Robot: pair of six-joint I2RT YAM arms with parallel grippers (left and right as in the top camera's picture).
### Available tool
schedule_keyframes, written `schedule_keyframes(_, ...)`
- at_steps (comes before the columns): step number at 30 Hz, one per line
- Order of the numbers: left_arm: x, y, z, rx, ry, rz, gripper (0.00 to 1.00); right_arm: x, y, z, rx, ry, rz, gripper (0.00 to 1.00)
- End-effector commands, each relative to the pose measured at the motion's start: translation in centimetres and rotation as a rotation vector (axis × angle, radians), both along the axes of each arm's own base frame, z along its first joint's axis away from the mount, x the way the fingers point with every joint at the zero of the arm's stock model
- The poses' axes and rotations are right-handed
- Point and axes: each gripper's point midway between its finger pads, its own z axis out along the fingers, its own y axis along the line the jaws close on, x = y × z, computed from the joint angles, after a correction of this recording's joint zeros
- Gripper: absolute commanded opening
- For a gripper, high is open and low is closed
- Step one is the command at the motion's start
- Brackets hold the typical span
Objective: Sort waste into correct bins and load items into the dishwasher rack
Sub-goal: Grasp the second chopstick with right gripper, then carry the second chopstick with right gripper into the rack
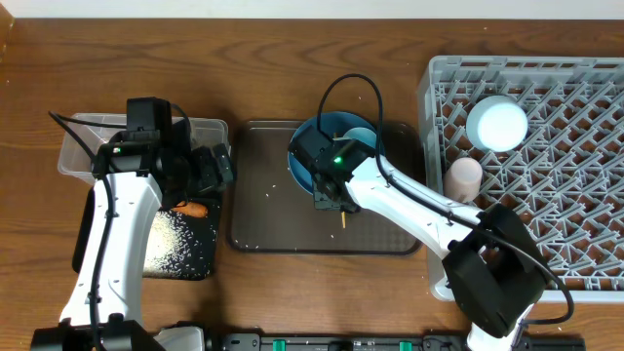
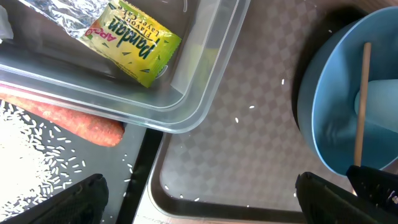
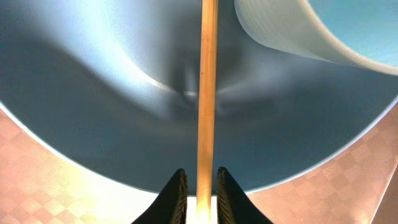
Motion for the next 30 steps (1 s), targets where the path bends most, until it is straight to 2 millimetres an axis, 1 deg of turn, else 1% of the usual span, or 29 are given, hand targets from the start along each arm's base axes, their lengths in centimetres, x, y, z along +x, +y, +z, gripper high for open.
schedule_keyframes(1, -0.1, 0.2, -0.2, 0.006, 0.009, 0.003, 0.99, -0.2, -0.1, -0.3, -0.017, -0.004, -0.010, 0.14)
schedule_keyframes(8, -0.1, 0.2, -0.2, 0.006, 0.009, 0.003, 0.99, -0.2, 0.0, -0.3, -0.017, -0.004, -0.009, 0.12)
schedule_keyframes(11, -0.1, 0.2, -0.2, 0.006, 0.009, 0.003, 0.99, -0.2, -0.1, -0.4, -0.019, -0.002, -0.009, 0.07)
schedule_keyframes(19, -0.1, 0.2, -0.2, 0.006, 0.008, 0.003, 0.99, -0.3, -0.1, -0.4, -0.020, -0.002, -0.009, 0.06)
schedule_keyframes(22, -0.1, 0.2, -0.2, 0.006, 0.008, 0.003, 0.99, -0.2, -0.1, -0.3, -0.016, -0.005, -0.009, 0.01)
schedule_keyframes(26, -0.1, 0.2, -0.2, 0.006, 0.008, 0.003, 0.99, 0.3, 0.6, 0.7, 0.011, -0.022, 0.007, 0.01)
schedule_keyframes(30, -0.1, 0.2, -0.2, 0.006, 0.008, 0.003, 0.99, 1.1, 2.1, 3.6, 0.080, -0.060, 0.057, 0.01)
